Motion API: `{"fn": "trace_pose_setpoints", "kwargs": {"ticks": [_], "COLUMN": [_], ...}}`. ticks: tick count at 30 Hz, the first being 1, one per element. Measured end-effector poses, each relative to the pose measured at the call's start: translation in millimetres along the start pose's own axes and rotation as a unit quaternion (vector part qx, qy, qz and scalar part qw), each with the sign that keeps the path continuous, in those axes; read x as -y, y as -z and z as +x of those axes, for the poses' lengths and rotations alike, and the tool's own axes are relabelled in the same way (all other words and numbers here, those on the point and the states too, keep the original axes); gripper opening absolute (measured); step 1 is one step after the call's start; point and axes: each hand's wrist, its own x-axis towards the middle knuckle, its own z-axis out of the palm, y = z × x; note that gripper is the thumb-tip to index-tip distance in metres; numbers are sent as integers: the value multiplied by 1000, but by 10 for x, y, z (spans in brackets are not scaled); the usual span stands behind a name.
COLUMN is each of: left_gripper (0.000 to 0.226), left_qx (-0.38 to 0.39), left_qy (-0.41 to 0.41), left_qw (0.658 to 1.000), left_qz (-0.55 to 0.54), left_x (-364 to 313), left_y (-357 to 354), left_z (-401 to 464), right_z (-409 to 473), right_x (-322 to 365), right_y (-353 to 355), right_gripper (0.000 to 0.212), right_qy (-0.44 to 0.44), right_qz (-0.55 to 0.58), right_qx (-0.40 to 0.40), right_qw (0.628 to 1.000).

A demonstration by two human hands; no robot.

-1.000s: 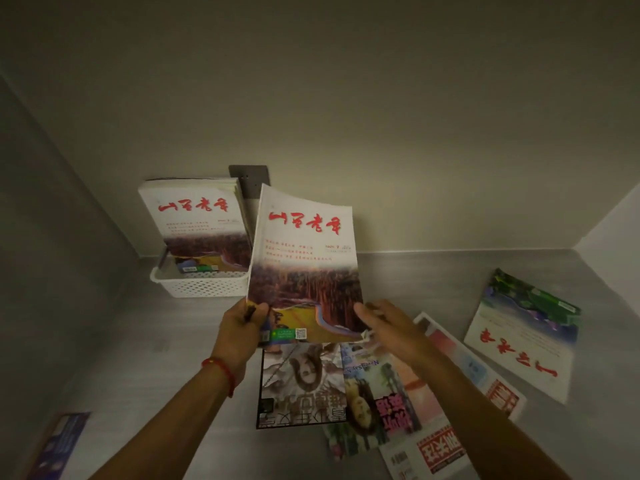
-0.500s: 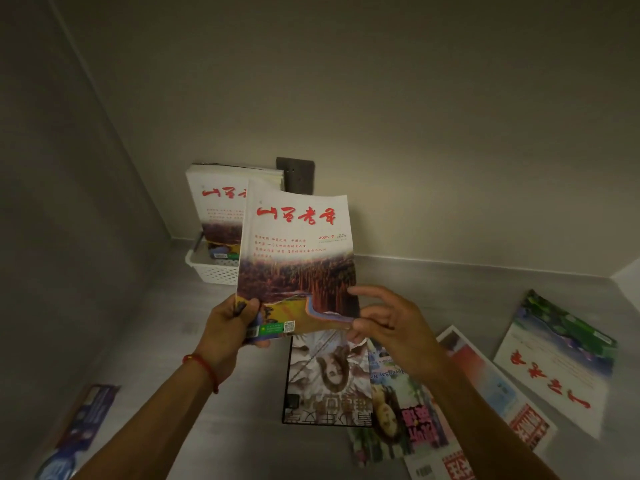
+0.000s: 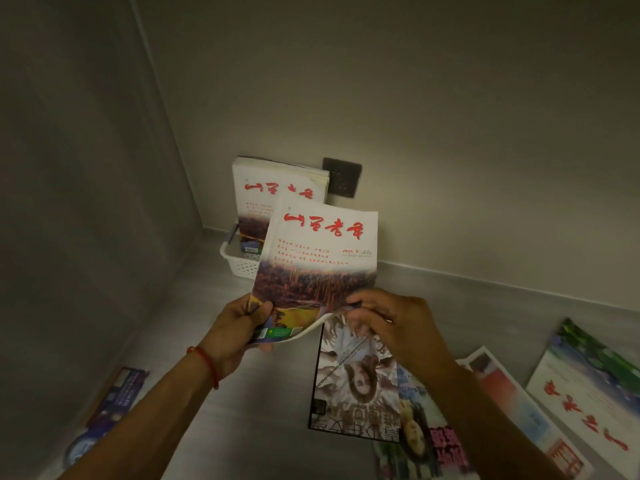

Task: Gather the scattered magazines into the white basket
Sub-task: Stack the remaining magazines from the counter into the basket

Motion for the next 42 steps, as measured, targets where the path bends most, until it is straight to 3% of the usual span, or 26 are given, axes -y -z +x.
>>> {"fn": "trace_pose_setpoints", "kwargs": {"ticks": [4,7,11,14,19,24,26,29,32,42], "left_gripper": [25,29,33,36,33,7,19,23,24,20], "left_qx": [-23,-53,-72,-88,-77,-119,-125,-164,-163,-206], "left_qy": [-22,-60,-107,-140,-199,-255,-289,-265,-228,-205], "left_qw": [999,996,990,984,969,944,929,920,932,936], "left_qz": [11,39,60,70,127,175,193,238,229,199], "left_x": [-13,-40,-141,-268,-562,-924,-1073,-1150,-1074,-851], "left_y": [227,425,616,692,845,937,951,949,949,1146], "left_z": [78,146,305,527,890,1356,1549,1810,1993,2266], "right_z": [110,183,585,1138,1866,2230,2281,2303,2316,2408], "right_x": [-18,-61,-220,-202,-20,13,-51,-218,-410,-633], "right_y": [-97,-56,-81,-203,-202,-206,-292,-445,-545,-751], "right_gripper": [21,42,49,55,25,22,21,20,23,27], "right_qy": [-5,-81,-182,-220,-136,-83,-75,-82,-120,-182], "right_qz": [3,36,-4,-11,-14,-33,-43,-61,-43,-12], "right_qx": [28,70,-59,-58,-128,-172,-190,-201,-200,-113], "right_qw": [1000,994,981,974,982,981,978,974,972,977]}}
